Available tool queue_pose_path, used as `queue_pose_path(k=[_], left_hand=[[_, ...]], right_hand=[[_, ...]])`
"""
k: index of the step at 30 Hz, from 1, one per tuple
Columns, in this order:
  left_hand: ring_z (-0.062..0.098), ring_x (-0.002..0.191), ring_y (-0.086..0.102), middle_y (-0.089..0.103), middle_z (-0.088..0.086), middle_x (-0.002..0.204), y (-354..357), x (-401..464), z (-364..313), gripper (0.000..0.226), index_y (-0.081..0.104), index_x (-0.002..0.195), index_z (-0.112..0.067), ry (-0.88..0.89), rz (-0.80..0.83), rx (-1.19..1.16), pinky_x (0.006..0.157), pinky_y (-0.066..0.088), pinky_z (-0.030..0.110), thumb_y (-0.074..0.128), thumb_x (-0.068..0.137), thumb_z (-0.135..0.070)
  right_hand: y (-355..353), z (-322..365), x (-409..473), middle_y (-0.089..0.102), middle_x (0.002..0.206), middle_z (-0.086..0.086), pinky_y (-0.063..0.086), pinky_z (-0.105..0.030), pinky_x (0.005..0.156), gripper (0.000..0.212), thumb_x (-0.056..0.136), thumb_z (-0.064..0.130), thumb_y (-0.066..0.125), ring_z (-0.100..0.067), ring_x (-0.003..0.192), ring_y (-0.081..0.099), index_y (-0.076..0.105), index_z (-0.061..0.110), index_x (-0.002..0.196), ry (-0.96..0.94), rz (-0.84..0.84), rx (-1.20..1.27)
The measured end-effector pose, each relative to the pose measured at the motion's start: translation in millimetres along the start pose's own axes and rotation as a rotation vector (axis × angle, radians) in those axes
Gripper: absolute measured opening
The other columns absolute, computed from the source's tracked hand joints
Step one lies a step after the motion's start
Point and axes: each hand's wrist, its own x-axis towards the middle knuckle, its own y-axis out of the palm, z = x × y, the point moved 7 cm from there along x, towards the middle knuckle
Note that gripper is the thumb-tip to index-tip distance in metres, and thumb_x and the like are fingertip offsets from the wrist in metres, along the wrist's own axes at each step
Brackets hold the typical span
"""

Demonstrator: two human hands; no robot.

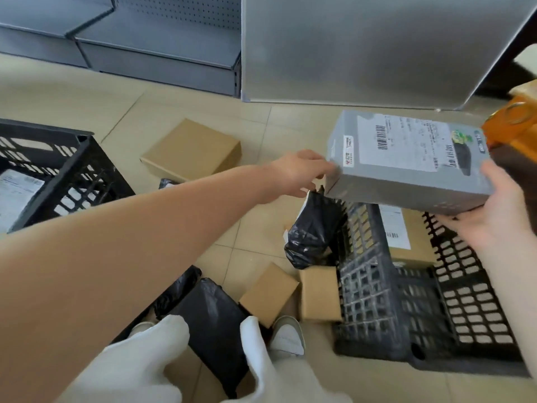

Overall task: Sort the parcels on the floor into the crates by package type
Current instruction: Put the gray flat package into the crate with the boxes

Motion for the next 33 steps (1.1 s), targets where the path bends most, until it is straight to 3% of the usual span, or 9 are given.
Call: queue_pose_path(k=[6,9,11,16,19,22,25,28,33], left_hand=[[0.017,0.123,0.051,0.046,-0.002,0.14,78,4,1,0.049,0.04,0.144,-0.024,-0.02,0.179,0.12,0.104,0.046,0.034,0.05,0.099,-0.042],[0.019,0.127,0.048,0.04,0.0,0.148,108,5,7,0.061,0.029,0.152,-0.023,-0.048,0.222,0.111,0.105,0.046,0.035,0.05,0.099,-0.042],[0.018,0.118,0.05,0.044,0.002,0.141,123,6,10,0.066,0.022,0.154,-0.023,-0.068,0.231,0.086,0.102,0.048,0.034,0.052,0.098,-0.041],[0.004,0.083,0.05,0.044,-0.015,0.096,143,9,12,0.07,0.015,0.154,-0.026,-0.07,0.203,0.048,0.097,0.048,0.033,0.053,0.098,-0.042],[0.003,0.083,0.05,0.05,-0.017,0.105,155,10,14,0.075,0.014,0.154,-0.03,-0.046,0.22,0.048,0.096,0.049,0.035,0.057,0.095,-0.043],[0.002,0.077,0.053,0.043,-0.011,0.124,164,10,18,0.078,0.012,0.155,-0.034,-0.017,0.213,0.087,0.071,0.05,0.018,0.06,0.094,-0.043],[0.001,0.076,0.057,0.045,-0.009,0.135,170,9,27,0.08,0.012,0.155,-0.034,0.023,0.169,0.08,0.052,0.046,0.011,0.063,0.094,-0.037],[0.017,0.124,0.054,0.039,-0.008,0.151,172,9,38,0.083,0.015,0.154,-0.037,0.079,0.127,0.081,0.078,0.051,0.019,0.068,0.091,-0.03],[0.015,0.125,0.052,0.04,-0.008,0.15,165,9,42,0.071,0.026,0.151,-0.04,0.078,0.087,0.029,0.1,0.051,0.035,0.066,0.093,-0.03]], right_hand=[[-93,-7,9,0.072,0.123,-0.001,0.051,-0.052,0.098,0.072,0.063,0.052,0.071,-0.026,0.114,0.069,0.061,0.034,0.132,0.013,-0.184,0.093],[-122,-15,6,0.073,0.121,0.001,0.055,-0.047,0.09,0.069,0.064,0.05,0.066,-0.024,0.114,0.068,0.061,0.035,0.131,0.055,-0.199,0.092],[-134,-22,2,0.073,0.119,0.003,0.057,-0.044,0.086,0.052,0.079,0.048,0.063,-0.023,0.113,0.069,0.063,0.037,0.129,0.083,-0.21,0.089],[-188,-51,4,0.074,0.116,-0.001,0.055,-0.052,0.09,0.051,0.072,0.045,0.074,-0.028,0.111,0.068,0.067,0.037,0.122,0.166,-0.36,-0.055],[-224,-70,17,0.068,0.119,-0.003,0.056,-0.05,0.087,0.05,0.081,0.047,0.068,-0.027,0.108,0.065,0.062,0.036,0.129,0.202,-0.457,-0.162],[-229,-94,17,0.062,0.123,-0.004,0.055,-0.052,0.086,0.083,0.061,0.058,0.084,-0.028,0.106,0.062,0.053,0.034,0.134,0.331,-0.473,-0.263],[-246,-114,34,0.064,0.114,-0.007,0.053,-0.05,0.092,0.07,0.062,0.06,0.078,-0.029,0.1,0.063,0.056,0.027,0.12,0.376,-0.481,-0.393],[-277,-141,67,0.065,0.117,-0.01,0.052,-0.054,0.091,0.106,0.028,0.066,0.081,-0.034,0.102,0.064,0.058,0.027,0.124,0.421,-0.487,-0.537],[-226,-126,34,0.058,0.128,-0.013,0.051,-0.052,0.095,0.094,0.062,0.059,0.074,-0.036,0.11,0.059,0.047,0.015,0.141,0.447,-0.547,-0.543]])
